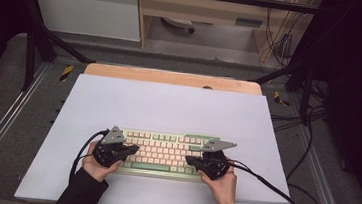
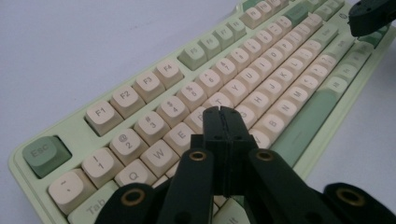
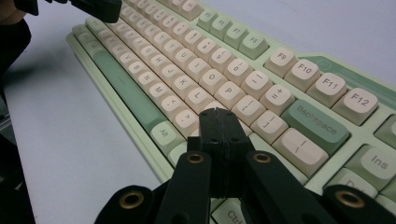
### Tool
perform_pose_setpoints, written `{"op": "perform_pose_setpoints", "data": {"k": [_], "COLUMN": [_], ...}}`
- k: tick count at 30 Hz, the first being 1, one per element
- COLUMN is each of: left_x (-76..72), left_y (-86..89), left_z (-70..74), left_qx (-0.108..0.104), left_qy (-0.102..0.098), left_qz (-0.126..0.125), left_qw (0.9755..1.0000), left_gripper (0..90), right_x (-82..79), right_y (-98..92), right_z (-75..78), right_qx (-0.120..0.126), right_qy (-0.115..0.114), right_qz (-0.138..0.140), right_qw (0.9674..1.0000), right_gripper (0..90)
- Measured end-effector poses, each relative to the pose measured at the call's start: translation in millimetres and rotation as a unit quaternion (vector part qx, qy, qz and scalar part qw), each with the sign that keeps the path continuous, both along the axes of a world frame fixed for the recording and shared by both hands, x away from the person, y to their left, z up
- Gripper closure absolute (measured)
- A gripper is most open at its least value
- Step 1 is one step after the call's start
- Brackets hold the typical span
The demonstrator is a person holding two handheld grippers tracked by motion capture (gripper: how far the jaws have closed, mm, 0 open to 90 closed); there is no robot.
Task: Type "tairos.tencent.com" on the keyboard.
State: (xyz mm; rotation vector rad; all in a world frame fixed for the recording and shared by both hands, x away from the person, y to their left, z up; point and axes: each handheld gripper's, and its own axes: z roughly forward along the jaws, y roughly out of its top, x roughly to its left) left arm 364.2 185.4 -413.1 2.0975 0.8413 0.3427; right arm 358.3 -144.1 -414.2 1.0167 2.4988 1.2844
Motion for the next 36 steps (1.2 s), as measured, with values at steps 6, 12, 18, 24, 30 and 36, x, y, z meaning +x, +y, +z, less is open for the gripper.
{"op": "perform_pose_setpoints", "data": {"k": [6,12,18,24,30,36], "left_x": [6.8,12.7,17.2,18.4,18.6,18.9], "left_y": [-7.8,-6.9,-5.7,-6.0,-5.4,-4.6], "left_z": [-1.7,-3.9,-8.2,-13.4,-14.5,-17.2], "left_qx": [0.010,0.011,0.017,0.020,0.018,0.018], "left_qy": [0.000,0.003,0.005,0.009,0.008,0.011], "left_qz": [0.003,0.014,0.023,0.023,0.022,0.021], "left_qw": [0.9999,0.9998,0.9996,0.9995,0.9996,0.9996], "left_gripper": [90.0,90.0,90.0,90.0,90.0,90.0], "right_x": [-0.1,-0.2,0.2,0.0,0.0,-0.2], "right_y": [-0.1,-0.1,-0.1,0.0,0.3,0.2], "right_z": [0.1,0.3,0.0,-0.2,-0.7,-0.3], "right_qx": [0.000,0.001,-0.001,-0.001,0.000,0.001], "right_qy": [0.000,0.001,0.000,-0.001,0.001,0.000], "right_qz": [-0.001,-0.001,0.001,0.001,0.002,0.001], "right_qw": [1.0000,1.0000,1.0000,1.0000,1.0000,1.0000], "right_gripper": [90.0,90.0,90.0,90.0,90.0,90.0]}}
